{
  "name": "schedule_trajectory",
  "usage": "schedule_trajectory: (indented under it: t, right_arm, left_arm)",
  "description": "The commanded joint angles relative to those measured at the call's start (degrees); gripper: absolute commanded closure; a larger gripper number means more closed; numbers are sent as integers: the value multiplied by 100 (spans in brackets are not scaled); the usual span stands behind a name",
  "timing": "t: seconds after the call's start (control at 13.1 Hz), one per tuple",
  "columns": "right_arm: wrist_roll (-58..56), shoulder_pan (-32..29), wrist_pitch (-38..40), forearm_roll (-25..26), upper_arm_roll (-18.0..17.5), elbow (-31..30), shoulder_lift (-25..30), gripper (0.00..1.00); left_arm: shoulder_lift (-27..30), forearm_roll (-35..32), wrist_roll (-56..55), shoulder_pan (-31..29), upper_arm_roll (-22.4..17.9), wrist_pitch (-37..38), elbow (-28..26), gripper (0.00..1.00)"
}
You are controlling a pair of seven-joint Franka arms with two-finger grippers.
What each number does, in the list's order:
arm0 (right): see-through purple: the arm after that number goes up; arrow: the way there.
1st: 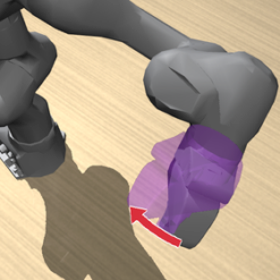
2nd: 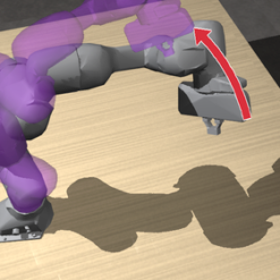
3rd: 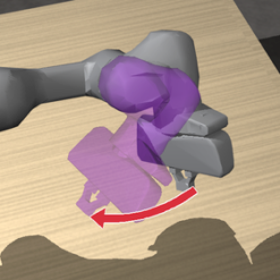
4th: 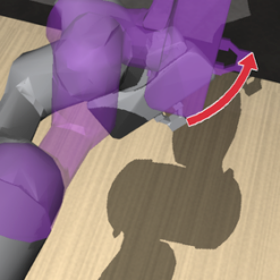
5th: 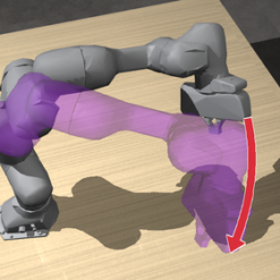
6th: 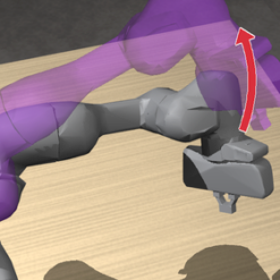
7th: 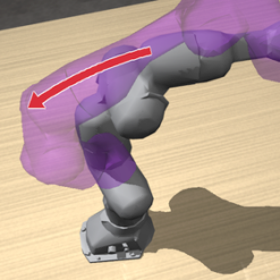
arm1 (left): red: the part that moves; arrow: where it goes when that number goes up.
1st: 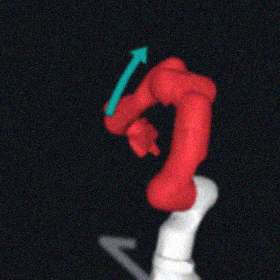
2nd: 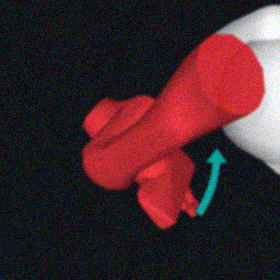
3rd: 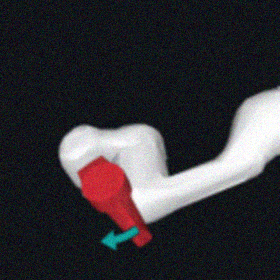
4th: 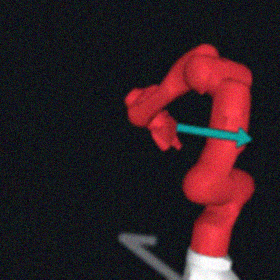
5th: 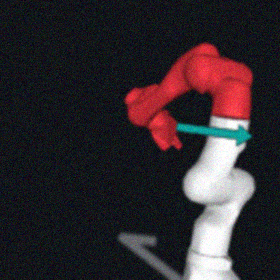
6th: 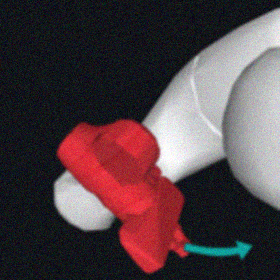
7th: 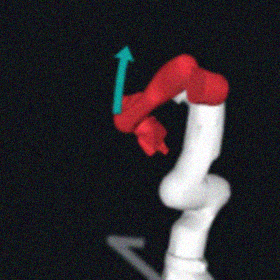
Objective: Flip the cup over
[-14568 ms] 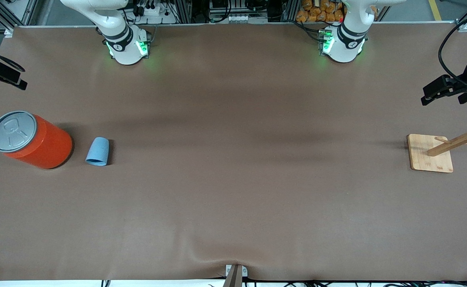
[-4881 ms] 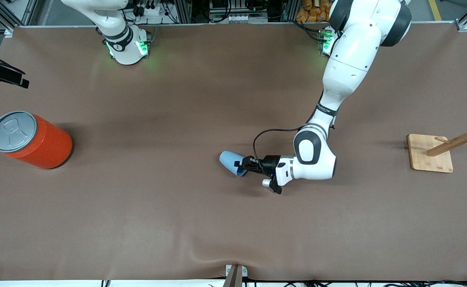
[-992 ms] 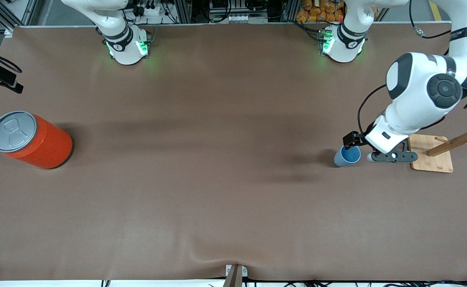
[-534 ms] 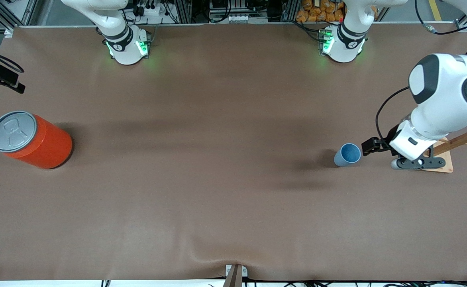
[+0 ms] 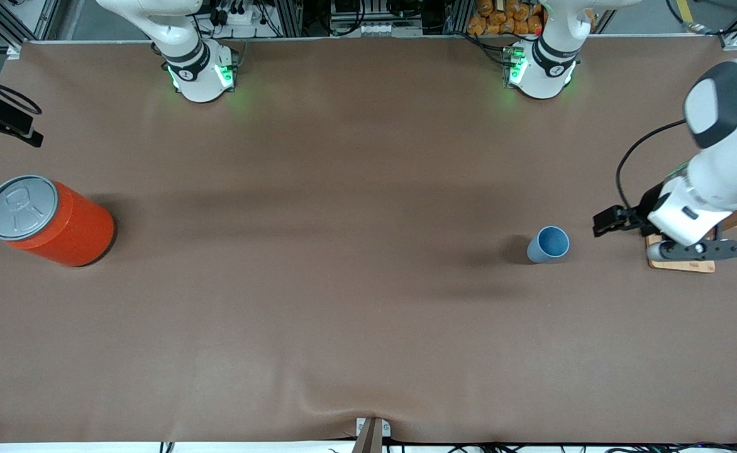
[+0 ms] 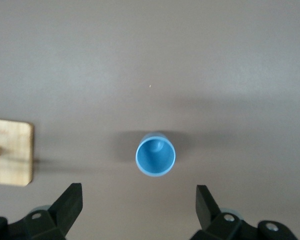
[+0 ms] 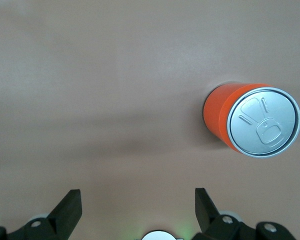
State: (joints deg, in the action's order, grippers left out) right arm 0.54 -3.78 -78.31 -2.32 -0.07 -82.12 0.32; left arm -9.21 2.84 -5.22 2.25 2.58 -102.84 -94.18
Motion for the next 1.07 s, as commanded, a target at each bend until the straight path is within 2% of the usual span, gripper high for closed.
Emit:
schedule_trajectory:
  t: [0.0, 0.23, 0.38, 0.99]
  right_arm:
    - [-37, 18, 70, 48, 15, 29, 56, 0]
    - [-28, 0, 70, 48, 33, 29, 56, 0]
    - [-28, 9, 61, 39, 7, 29, 56, 0]
    - [-10, -17, 35, 4, 68, 29, 65, 0]
  left_arm:
    - [645, -126, 222, -14, -90, 711, 85, 0]
    - [1394, -125, 232, 39, -170, 1071, -153, 0]
    - [1606, -143, 240, 39, -170, 1345, -154, 0]
    - [1009, -319, 530, 179, -346, 1328, 575, 0]
